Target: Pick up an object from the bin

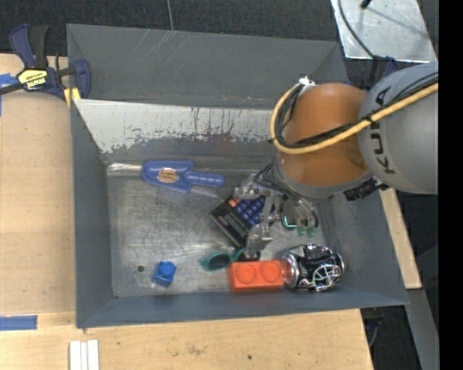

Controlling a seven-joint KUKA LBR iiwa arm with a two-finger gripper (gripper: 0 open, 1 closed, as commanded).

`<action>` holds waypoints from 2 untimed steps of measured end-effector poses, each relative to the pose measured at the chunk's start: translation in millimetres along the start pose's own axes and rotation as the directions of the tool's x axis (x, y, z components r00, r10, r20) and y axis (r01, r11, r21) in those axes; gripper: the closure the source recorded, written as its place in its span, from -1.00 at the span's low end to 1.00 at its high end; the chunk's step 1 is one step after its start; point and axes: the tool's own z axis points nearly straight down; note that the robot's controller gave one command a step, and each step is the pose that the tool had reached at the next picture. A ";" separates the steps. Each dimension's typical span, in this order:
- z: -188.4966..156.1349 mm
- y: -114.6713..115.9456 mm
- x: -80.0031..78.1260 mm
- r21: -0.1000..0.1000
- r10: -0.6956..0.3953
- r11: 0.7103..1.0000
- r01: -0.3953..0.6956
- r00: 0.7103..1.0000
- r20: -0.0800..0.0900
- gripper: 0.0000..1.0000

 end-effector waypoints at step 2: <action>57.2 14.9 0.1 0.002 -0.432 0.902 0.432 0.902 0.008 -1.00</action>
Offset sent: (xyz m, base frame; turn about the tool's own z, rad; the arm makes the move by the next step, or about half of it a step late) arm -0.0158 0.0206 -0.0859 -0.5590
